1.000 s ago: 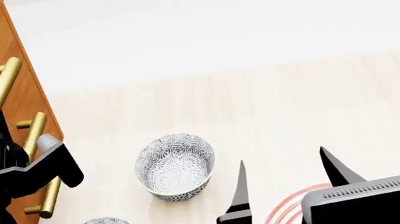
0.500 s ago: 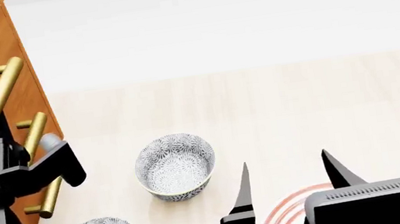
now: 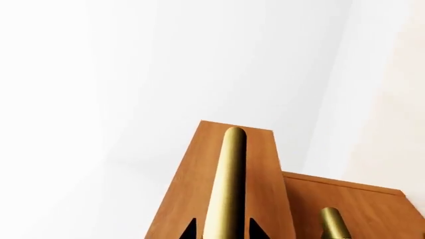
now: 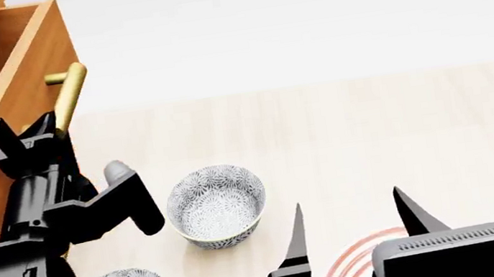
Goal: Open the top drawer of the cabinet.
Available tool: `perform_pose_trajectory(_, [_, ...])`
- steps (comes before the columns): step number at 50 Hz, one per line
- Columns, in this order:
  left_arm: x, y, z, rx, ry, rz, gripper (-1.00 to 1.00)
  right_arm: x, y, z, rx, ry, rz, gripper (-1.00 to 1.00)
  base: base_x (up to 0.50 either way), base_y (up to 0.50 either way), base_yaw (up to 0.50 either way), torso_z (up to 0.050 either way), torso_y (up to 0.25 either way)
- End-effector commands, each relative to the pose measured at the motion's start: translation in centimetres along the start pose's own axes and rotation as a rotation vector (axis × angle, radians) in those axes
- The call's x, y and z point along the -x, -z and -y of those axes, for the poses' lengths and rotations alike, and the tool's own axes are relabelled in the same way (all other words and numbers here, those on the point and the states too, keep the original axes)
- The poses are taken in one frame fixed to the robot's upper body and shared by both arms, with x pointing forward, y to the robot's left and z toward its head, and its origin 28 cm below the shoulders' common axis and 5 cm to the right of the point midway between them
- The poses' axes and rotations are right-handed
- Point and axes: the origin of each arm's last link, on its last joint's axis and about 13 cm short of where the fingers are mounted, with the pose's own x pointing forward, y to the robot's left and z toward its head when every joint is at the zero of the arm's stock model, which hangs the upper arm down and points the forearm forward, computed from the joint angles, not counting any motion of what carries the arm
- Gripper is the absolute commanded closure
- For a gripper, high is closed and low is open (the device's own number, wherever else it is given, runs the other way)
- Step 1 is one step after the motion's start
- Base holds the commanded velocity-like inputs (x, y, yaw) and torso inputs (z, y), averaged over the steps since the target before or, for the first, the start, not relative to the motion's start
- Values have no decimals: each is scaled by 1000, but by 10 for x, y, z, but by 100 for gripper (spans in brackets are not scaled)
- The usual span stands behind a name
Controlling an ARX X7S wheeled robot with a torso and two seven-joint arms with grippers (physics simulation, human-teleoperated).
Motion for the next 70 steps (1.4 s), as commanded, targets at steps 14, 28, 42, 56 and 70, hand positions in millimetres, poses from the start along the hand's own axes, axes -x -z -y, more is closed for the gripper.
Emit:
perform_pose_trajectory(14, [12,-29,-13,-57,-108,71,100,7,-3,3,-2,7,8,-100,0,0,4,0,4])
perform_pose_trajectory(28, [9,-21,-15,-99,-138,43,-100,7,0,3,-1,9,3,-100,0,0,3,0,3])
perform_pose_trajectory(42, [15,-27,-12,-89,-120,71,-100,9,0,4,-6,13,5,-100,0,0,0,0,1])
perform_pose_trajectory(56, [24,-45,-10,-73,-108,133,-100,12,0,5,-14,16,9,-100,0,0,0,0,1])
perform_pose_trajectory(70, [36,-69,-35,-25,-129,181,-100,13,-2,6,-12,24,12,-100,0,0,0,0,0])
